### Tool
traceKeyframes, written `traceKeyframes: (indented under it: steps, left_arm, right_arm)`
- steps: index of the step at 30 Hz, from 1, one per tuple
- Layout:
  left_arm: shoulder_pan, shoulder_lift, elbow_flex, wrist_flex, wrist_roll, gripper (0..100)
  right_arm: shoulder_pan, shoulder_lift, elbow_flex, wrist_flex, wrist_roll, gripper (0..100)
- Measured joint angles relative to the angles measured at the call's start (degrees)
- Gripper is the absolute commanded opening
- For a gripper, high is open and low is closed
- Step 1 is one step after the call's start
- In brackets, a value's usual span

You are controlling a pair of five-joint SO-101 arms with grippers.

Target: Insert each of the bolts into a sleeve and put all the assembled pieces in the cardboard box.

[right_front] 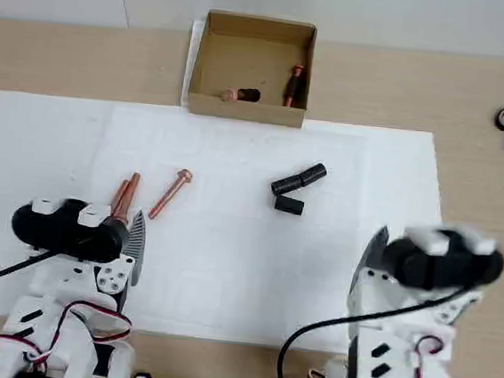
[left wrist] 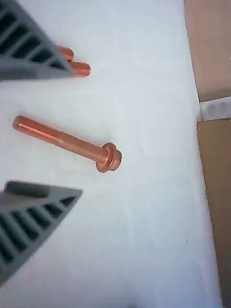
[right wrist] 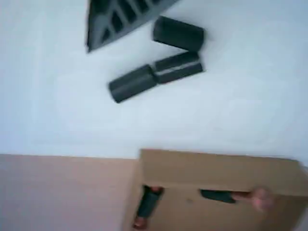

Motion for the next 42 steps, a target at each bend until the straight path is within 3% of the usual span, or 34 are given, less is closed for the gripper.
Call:
traceKeyframes:
  steps: [26,42]
  left_arm:
    - [0.0,0.0,0.0,0.6,0.0,14]
    - [0.0,-0.1,2.2,0.7,0.0,14]
  right_arm:
    - [1.4,-1.1,31.4,-1.1,0.2,39.2]
    - [1.5,-1.1,32.4,-1.8,0.2,39.2]
